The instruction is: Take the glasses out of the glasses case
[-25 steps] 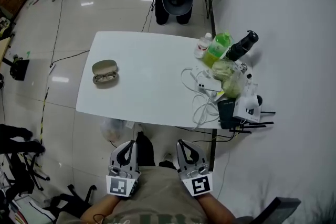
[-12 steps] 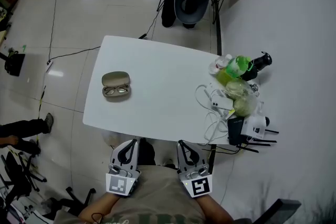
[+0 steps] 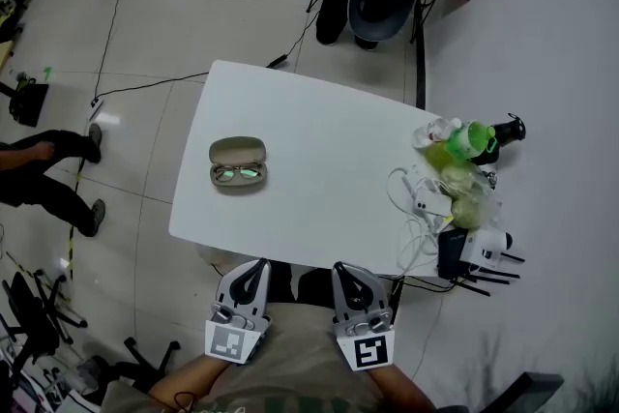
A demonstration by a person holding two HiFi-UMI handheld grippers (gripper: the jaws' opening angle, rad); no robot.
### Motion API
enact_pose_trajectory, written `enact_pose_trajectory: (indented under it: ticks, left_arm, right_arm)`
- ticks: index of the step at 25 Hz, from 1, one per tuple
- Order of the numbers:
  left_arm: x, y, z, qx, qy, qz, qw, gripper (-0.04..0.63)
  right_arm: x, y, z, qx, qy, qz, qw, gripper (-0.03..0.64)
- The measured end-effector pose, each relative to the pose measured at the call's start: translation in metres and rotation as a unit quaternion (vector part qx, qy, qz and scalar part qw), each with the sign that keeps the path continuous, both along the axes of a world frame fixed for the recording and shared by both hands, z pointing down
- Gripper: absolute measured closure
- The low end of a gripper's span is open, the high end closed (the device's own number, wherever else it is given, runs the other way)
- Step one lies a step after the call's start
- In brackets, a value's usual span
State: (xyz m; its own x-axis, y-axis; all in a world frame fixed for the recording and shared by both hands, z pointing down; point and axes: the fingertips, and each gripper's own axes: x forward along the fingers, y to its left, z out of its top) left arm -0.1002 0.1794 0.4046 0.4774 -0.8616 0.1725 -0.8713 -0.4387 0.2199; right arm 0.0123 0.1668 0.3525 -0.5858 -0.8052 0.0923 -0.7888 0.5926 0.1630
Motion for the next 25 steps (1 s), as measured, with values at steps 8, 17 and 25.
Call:
enact_pose_trajectory:
  ticks: [8,17,25]
  left_arm:
    - [-0.01,-0.017,0.001,0.007,-0.009,-0.051,0.9987,0.588]
    - [0.013,-0.027,-0.006,-0.005,-0.025,-0.109,0.9937,0.588]
    - [0.042,-0.022,0.0,-0.021,-0.084,-0.129,0.9879,0.588]
  right_arm:
    - [-0.01,-0.025,0.008,-0.017,-0.014,-0.06,0.998,0.603]
    - [-0.009,-0.047,0.013,-0.038,-0.055,-0.16,0.985,0.603]
    - [0.018,-0.05,0.066,-0.143,-0.031,-0.203,0.968,0.603]
